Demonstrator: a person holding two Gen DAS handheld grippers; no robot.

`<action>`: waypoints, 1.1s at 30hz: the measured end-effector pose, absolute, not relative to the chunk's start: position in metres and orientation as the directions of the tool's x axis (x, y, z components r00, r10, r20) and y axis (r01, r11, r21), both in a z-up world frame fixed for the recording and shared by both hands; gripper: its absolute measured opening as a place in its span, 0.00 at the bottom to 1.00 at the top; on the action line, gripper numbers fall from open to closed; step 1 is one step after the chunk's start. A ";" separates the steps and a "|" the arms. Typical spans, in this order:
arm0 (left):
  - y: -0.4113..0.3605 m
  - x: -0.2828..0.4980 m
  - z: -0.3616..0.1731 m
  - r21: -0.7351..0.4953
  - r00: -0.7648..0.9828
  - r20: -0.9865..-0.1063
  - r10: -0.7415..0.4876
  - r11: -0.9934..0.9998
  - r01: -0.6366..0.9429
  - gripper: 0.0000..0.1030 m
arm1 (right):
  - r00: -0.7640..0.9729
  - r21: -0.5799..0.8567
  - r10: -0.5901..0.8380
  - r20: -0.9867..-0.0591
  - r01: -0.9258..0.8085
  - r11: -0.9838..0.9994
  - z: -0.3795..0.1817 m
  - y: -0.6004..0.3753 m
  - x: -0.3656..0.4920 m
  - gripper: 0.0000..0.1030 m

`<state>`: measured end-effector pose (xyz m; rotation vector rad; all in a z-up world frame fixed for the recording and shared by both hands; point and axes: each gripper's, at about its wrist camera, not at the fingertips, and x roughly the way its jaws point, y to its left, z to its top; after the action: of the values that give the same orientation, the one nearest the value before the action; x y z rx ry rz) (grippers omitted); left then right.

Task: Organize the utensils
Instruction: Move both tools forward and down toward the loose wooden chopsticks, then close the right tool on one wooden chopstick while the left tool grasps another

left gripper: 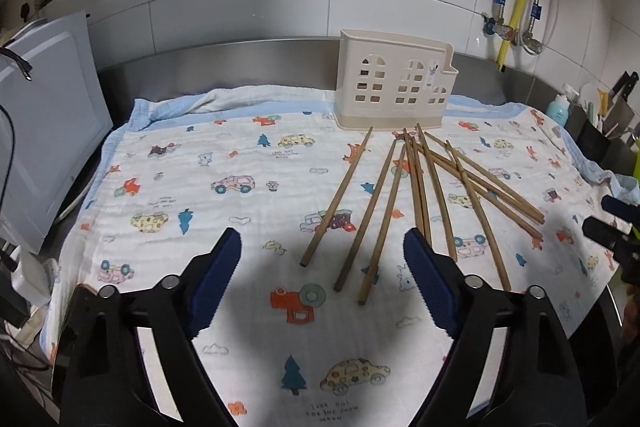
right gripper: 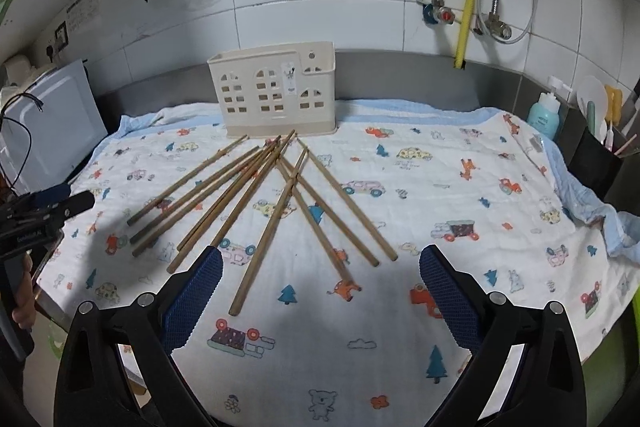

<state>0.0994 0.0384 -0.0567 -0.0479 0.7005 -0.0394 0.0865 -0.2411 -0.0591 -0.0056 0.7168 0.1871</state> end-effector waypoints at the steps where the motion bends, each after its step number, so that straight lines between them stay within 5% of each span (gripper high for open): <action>1: 0.039 0.102 -0.059 -0.059 0.761 -0.647 -0.056 0.998 0.023 0.73 | 0.735 0.065 0.173 -0.656 -0.173 0.983 -0.061 -0.239 0.087 0.92; 12: 0.049 0.122 -0.076 -0.087 0.729 -0.674 -0.116 0.993 0.078 0.57 | 0.697 0.079 0.177 -0.694 -0.171 0.982 -0.084 -0.200 0.097 0.72; 33: 0.058 0.145 -0.098 -0.131 0.692 -0.693 -0.204 0.979 0.158 0.50 | 0.622 0.122 0.146 -0.769 -0.081 0.989 -0.126 -0.171 0.125 0.29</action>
<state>0.1454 0.0576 -0.0983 -0.0627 0.7814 -0.2025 0.1251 -0.1707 -0.1260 0.0776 0.8903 0.1306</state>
